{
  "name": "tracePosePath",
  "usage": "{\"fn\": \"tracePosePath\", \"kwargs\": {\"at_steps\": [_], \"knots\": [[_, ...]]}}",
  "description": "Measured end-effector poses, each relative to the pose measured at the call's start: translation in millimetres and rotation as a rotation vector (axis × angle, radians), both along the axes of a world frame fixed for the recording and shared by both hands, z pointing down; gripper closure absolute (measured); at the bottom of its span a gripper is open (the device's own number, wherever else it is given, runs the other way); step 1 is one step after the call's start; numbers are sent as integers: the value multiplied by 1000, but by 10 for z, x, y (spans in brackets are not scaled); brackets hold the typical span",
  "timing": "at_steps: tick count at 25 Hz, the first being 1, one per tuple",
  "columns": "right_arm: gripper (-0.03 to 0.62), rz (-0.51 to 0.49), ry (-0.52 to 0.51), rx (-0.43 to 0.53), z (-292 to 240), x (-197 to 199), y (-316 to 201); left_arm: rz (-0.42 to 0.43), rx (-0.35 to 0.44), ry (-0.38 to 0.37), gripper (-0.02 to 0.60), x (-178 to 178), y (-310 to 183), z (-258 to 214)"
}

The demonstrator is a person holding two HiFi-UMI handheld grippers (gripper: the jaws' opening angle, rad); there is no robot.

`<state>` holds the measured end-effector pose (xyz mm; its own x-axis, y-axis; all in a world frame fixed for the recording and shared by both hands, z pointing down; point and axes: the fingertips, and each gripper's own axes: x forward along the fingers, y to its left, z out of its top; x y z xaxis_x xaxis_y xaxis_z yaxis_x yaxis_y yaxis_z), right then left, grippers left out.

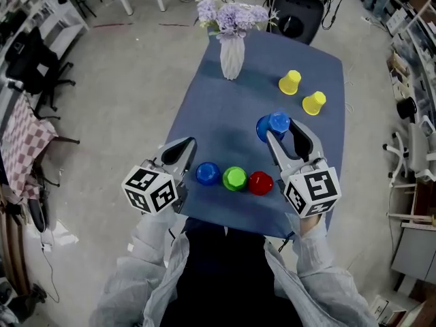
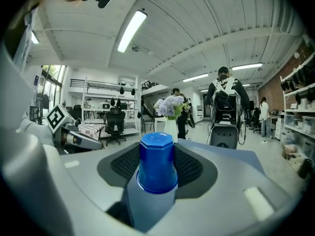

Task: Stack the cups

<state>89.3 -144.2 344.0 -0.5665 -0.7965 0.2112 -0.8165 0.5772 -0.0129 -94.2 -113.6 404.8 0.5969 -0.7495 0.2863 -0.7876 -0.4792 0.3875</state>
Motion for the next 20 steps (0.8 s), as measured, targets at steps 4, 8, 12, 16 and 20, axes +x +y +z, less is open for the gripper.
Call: {"fn": "tracePosePath", "kwargs": {"at_steps": [4, 8, 12, 16, 20], "knots": [[370, -34, -29, -18, -27, -127, 325, -29, 0, 3, 583, -28, 154, -28], [370, -68, -41, -33, 7, -304, 572, -53, -12, 22, 583, -82, 319, -32], [370, -104, -44, -51, 101, -443, 766, -71, -20, 27, 583, -101, 476, 8], [370, -143, -24, -53, 171, -579, 905, -88, -31, 26, 583, -138, 578, 73], [370, -181, -36, -61, 212, -726, 976, -98, -39, 29, 583, -152, 620, 106]]}}
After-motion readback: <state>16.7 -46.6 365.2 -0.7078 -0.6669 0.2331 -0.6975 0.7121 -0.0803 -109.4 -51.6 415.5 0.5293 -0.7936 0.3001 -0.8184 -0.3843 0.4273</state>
